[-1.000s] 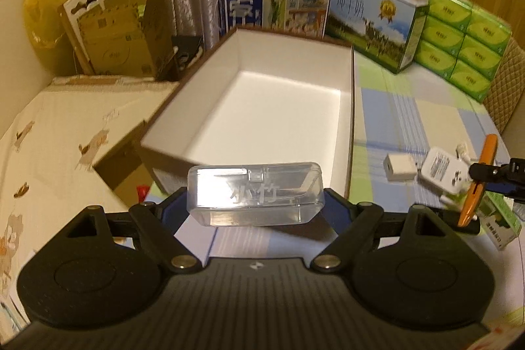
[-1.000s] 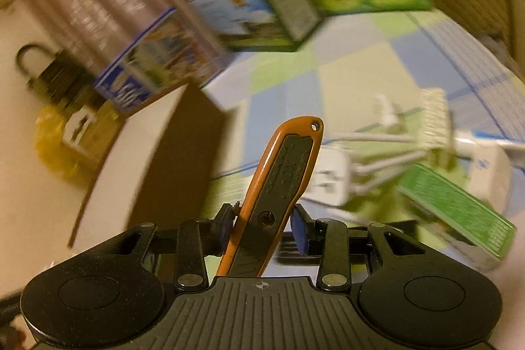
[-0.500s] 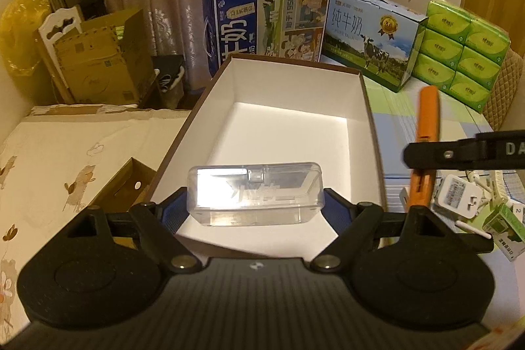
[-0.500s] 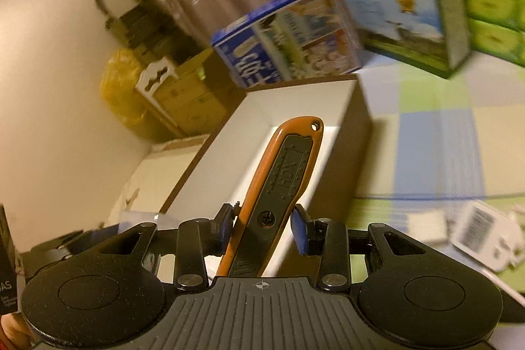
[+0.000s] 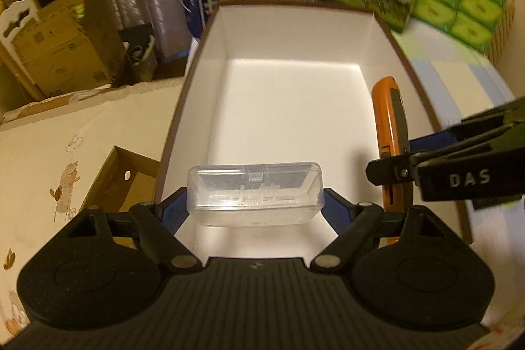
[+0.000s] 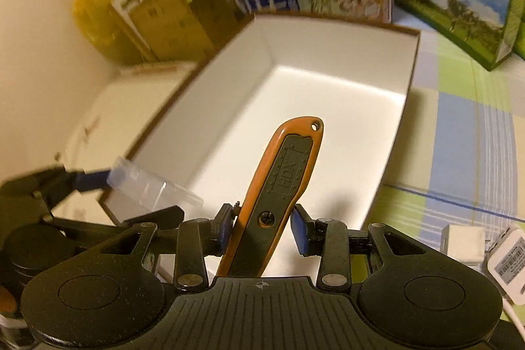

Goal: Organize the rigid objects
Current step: 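Carry both items over the shoebox and release the orange knife from the right tool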

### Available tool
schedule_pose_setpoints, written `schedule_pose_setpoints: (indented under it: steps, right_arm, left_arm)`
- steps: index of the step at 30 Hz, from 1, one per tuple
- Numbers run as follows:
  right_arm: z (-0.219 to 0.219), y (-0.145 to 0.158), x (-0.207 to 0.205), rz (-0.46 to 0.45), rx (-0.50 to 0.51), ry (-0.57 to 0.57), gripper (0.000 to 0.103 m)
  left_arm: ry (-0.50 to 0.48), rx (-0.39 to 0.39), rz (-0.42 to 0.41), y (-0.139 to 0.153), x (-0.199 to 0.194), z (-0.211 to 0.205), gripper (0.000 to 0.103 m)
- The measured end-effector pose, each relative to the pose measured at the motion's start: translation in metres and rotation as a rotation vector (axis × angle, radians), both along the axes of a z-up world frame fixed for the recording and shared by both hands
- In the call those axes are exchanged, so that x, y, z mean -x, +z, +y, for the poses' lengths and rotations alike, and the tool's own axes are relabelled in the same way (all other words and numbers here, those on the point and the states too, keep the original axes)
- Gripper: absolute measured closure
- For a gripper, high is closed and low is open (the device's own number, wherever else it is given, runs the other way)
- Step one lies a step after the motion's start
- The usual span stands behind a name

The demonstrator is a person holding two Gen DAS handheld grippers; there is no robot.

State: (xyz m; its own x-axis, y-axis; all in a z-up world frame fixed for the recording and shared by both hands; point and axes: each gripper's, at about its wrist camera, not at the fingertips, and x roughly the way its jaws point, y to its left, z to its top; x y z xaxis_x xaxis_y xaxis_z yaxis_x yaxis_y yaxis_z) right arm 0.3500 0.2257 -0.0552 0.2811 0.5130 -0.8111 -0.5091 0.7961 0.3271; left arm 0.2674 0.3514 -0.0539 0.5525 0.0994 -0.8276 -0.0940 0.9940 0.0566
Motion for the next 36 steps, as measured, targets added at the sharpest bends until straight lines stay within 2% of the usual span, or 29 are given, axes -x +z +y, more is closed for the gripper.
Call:
schedule_pose_setpoints:
  steps: [4,8,13,20,36]
  right_arm:
    - [0.015,-0.016,-0.004,0.018,0.125,0.035,0.068]
    - [0.029,-0.024,-0.006,-0.009,0.239,0.096,0.068]
    - [0.037,-0.033,-0.013,-0.044,0.306,0.113,0.068]
    - [0.028,-0.037,-0.027,-0.051,0.28,0.078,0.067]
    - [0.031,-0.027,-0.02,-0.06,0.264,0.089,0.056]
  left_arm:
    - [-0.055,-0.008,0.046,-0.012,-0.009,0.002,0.02]
    - [-0.103,-0.022,0.077,-0.02,-0.018,0.0,0.02]
    - [-0.142,-0.022,0.104,-0.029,-0.025,-0.001,0.02]
    - [-0.156,-0.019,0.131,-0.035,-0.033,0.0,0.02]
    - [-0.147,-0.012,0.156,-0.034,-0.037,0.001,0.02]
